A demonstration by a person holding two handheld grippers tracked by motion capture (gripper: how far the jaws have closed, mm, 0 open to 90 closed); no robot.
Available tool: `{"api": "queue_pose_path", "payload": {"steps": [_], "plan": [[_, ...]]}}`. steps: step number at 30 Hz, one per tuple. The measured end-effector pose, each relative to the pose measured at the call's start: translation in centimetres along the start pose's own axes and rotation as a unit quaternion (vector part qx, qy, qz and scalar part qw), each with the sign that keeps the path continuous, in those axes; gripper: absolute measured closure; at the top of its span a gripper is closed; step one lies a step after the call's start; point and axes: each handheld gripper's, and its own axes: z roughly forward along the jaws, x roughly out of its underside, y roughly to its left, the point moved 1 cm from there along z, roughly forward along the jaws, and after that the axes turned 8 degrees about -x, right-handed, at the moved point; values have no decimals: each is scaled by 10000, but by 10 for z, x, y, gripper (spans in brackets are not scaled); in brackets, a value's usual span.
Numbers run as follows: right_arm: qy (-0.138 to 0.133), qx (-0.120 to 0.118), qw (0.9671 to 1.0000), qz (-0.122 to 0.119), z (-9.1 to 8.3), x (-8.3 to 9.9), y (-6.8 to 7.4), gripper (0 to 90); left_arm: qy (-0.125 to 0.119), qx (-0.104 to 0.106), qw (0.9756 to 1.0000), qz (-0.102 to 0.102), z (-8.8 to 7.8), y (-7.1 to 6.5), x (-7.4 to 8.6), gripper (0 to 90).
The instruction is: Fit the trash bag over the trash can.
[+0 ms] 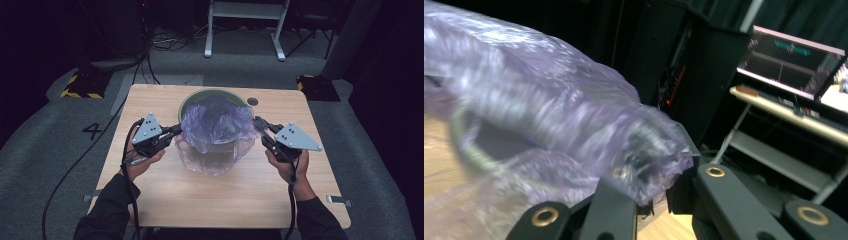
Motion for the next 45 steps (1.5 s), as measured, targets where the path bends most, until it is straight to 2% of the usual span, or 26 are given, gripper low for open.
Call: {"api": "queue_pose_path", "payload": {"steps": [2, 4, 5, 11, 13, 20, 22, 26, 33, 34, 36, 38, 41, 44, 45], "plan": [[62, 3, 9999, 129, 5, -2, -7, 849, 1, -26, 10000, -16, 1, 3, 0, 893], [116, 55, 9999, 94, 10, -4, -11, 858, 7, -55, 10000, -34, 3, 6, 0, 893], [137, 10, 9998, 138, 13, -5, -14, 863, 29, -70, 10000, -23, 4, 8, 0, 894], [289, -39, 9981, 550, 28, -6, -32, 864, 101, -155, 9998, -51, 8, 16, -1, 893], [380, 12, 9977, 557, 34, -5, -37, 868, 152, -189, 9997, -29, 10, 19, -2, 893], [677, 16, 9934, 924, 46, 6, -51, 870, 268, -226, 9993, -120, 15, 26, 1, 894], [751, 60, 9925, 963, 48, 9, -53, 870, 322, -272, 9990, -146, 17, 29, 4, 894], [811, -22, 9911, 1053, 50, 13, -54, 866, 416, -266, 9984, -278, 22, 35, 10, 894], [900, -85, 9904, 1042, 49, 20, -52, 871, 532, -256, 9977, -339, 25, 36, 18, 888], [895, -100, 9902, 1065, 48, 21, -52, 872, 559, -259, 9975, -349, 24, 35, 19, 840], [890, -112, 9902, 1069, 47, 22, -52, 874, 580, -363, 9970, -355, 21, 32, 20, 637], [863, -129, 9905, 1065, 45, 22, -51, 875, 478, -339, 9977, -335, 14, 29, 20, 510], [842, -140, 9910, 1035, 43, 21, -51, 881, 330, -288, 9979, -475, 2, 25, 21, 322], [837, -146, 9914, 996, 41, 19, -49, 883, 164, -320, 9981, -499, -14, 22, 23, 251], [839, -145, 9915, 986, 41, 18, -49, 883, 102, -263, 9982, -538, -19, 21, 24, 244]]}}
